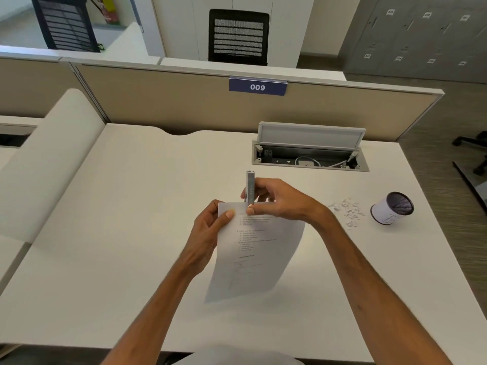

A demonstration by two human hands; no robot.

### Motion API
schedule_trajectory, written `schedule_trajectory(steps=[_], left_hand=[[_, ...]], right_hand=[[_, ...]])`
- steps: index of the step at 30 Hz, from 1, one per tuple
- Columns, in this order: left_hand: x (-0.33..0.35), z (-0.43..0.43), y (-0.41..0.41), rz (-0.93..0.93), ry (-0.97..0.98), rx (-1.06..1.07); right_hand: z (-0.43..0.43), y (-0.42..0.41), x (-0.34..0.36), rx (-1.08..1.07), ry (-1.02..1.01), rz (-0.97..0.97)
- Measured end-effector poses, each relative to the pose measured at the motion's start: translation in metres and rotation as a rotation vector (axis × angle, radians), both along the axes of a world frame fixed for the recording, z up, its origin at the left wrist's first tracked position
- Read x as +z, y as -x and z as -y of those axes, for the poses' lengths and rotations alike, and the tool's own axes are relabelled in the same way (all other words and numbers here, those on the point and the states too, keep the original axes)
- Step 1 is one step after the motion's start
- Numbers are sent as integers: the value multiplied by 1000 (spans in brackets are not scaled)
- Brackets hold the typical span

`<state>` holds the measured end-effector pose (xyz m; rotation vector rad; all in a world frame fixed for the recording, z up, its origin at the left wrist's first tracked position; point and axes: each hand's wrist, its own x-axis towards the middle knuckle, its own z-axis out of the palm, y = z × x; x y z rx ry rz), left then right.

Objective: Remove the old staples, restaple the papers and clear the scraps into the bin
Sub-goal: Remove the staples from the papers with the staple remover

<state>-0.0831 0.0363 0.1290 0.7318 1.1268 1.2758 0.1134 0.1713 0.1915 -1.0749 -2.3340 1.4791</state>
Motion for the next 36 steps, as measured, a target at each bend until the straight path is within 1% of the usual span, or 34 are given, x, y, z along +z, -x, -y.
schedule_trajectory(steps=[1, 3, 5, 7, 9, 11, 14, 18, 21, 25, 26, 27, 28, 29, 30, 31, 32, 33, 34, 36], left_hand=[[-2, 1, 0, 5, 14, 0], [-7, 4, 0, 12, 39, 5], [-12, 5, 1, 11, 64, 0], [-18, 5, 3, 0, 77, -15], [-24, 3, 5, -20, 106, -25], [-30, 0, 7, -27, 131, -34], [-36, -4, 9, -2, 153, -54], [-47, -9, 14, 55, 176, -81], [-46, -11, 15, 69, 190, -107], [-46, -18, 16, 68, 209, -111], [-45, -20, 17, 62, 214, -102], [-43, -22, 17, 61, 217, -95], [-43, -23, 18, 64, 221, -86], [-43, -25, 18, 75, 225, -77], [-44, -26, 18, 92, 230, -67], [-45, -28, 17, 109, 235, -58], [-46, -29, 16, 124, 236, -48], [-46, -30, 15, 132, 237, -36], [-46, -31, 13, 137, 237, -25], [-42, -33, 10, 139, 240, 5]], right_hand=[[-5, -4, 0, -39, 29, -49], [-17, -16, -7, -186, 99, -161], [-32, -29, -20, -364, 109, -197], [-45, -39, -45, -528, 71, -112], [-58, -47, -75, -663, 76, -1], [-67, -51, -102, -737, 92, 105], [-73, -52, -135, -678, 0, 386], [-73, -42, -166, -541, -157, 636], [-79, -35, -180, -475, -258, 682], [-89, -30, -180, -490, -276, 663], [-91, -31, -176, -536, -275, 635], [-91, -32, -169, -623, -235, 553], [-90, -34, -162, -717, -141, 402], [-85, -34, -151, -782, 13, 203], [-78, -34, -139, -789, 210, -7], [-68, -35, -127, -739, 395, -183], [-58, -38, -119, -659, 530, -299], [-48, -41, -112, -595, 588, -352], [-39, -43, -105, -540, 595, -374], [-27, -45, -97, -472, 491, -374]])
